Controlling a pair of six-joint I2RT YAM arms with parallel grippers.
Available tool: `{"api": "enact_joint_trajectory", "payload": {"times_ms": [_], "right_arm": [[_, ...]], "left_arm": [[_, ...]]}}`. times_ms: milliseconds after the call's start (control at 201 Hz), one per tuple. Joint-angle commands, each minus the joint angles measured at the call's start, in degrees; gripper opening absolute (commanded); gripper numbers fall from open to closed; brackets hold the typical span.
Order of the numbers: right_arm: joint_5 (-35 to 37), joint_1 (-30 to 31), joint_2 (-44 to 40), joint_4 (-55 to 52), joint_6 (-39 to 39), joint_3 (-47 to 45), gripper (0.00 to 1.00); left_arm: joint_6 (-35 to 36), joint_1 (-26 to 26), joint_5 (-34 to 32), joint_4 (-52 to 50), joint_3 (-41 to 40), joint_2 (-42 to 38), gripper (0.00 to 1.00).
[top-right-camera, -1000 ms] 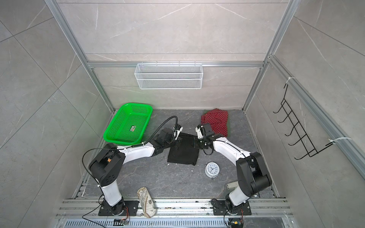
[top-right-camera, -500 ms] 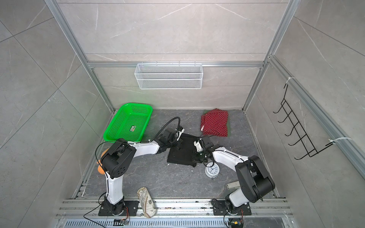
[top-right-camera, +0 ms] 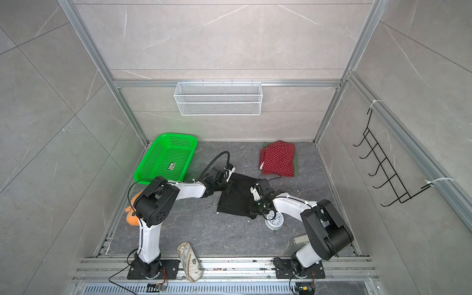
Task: Fold and stack skirts
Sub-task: Smooth out the skirt at the center of the table.
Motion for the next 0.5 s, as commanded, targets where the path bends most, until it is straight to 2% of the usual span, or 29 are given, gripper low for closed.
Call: {"api": "enact_joint_trajectory", "payload": {"times_ms": [0, 149, 274, 404, 498], "right_arm": [[2.58, -0.09, -1.89, -3.81, -1.38, 3.36, 0.40], [2.52, -1.50, -2.89, -6.90, -1.39, 8.94, 0.54], [1.92, -4.28, -2.19, -9.03, -1.39, 11.65, 0.58], [1.32, -7.98, -1.14, -9.96, -2.12, 12.06, 0.61], [-0.15, -10.12, -0.53, -9.19, -3.13, 10.86, 0.67]], "left_arm": [[-0.96, 0.30, 1.12, 1.29, 1.01, -1.26, 0.00], [-0.64, 0.26, 0.85, 1.48, -0.96, -5.17, 0.00], [-0.49, 0.30, 0.93, 1.40, -3.02, -9.28, 0.00], [-1.42, 0.30, 2.26, 0.37, -5.24, -13.46, 0.34], [-2.56, 0.17, 3.94, -0.43, -6.82, -15.67, 0.44]]}}
